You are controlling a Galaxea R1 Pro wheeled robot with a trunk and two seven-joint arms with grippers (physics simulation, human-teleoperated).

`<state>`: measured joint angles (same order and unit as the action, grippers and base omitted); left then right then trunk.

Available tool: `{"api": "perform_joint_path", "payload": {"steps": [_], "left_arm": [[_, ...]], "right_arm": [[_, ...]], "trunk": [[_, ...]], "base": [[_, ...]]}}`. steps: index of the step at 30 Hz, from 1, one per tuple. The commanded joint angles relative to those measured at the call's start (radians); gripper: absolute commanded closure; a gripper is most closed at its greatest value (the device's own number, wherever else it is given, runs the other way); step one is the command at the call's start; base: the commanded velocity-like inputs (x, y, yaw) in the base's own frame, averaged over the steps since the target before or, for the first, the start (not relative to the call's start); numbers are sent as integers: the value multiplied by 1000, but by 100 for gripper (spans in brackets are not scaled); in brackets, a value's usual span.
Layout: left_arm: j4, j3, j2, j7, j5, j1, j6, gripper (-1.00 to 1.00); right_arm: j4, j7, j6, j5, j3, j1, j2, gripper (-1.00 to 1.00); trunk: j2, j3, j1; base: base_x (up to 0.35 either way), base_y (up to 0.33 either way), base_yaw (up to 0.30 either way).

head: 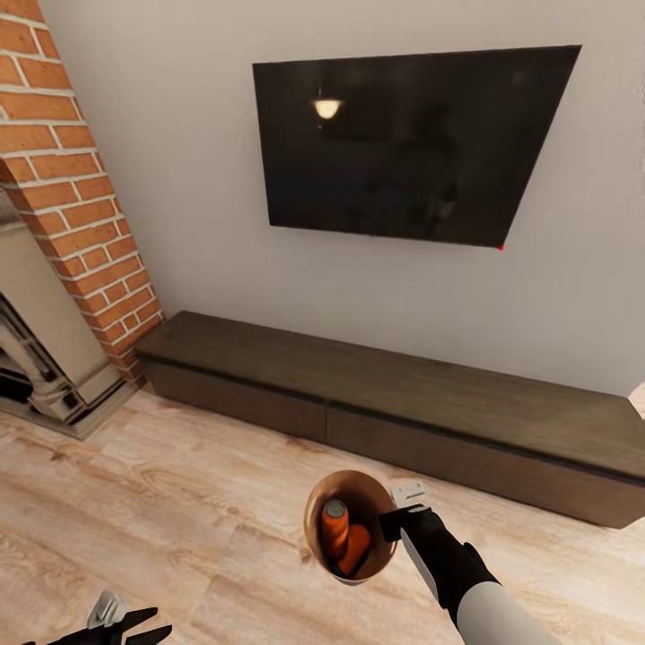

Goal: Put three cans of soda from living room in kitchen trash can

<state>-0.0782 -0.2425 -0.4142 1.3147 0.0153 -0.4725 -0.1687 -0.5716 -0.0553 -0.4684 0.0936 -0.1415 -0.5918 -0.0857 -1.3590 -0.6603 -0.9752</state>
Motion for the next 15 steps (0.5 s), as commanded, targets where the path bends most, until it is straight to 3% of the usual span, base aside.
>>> {"api": "perform_joint_path", "payload": {"steps": [1, 15], "left_arm": [[0, 0, 1, 0, 0, 0, 0, -100], [0, 0, 2, 0, 0, 0, 0, -100]], "right_arm": [[-1, 5, 1, -6, 0, 0, 0, 100], [-1, 5, 1, -6, 0, 0, 0, 100]], "trunk": [[0, 2, 0], [0, 25, 0]], "base": [[0, 0, 0], [0, 0, 0]]}}
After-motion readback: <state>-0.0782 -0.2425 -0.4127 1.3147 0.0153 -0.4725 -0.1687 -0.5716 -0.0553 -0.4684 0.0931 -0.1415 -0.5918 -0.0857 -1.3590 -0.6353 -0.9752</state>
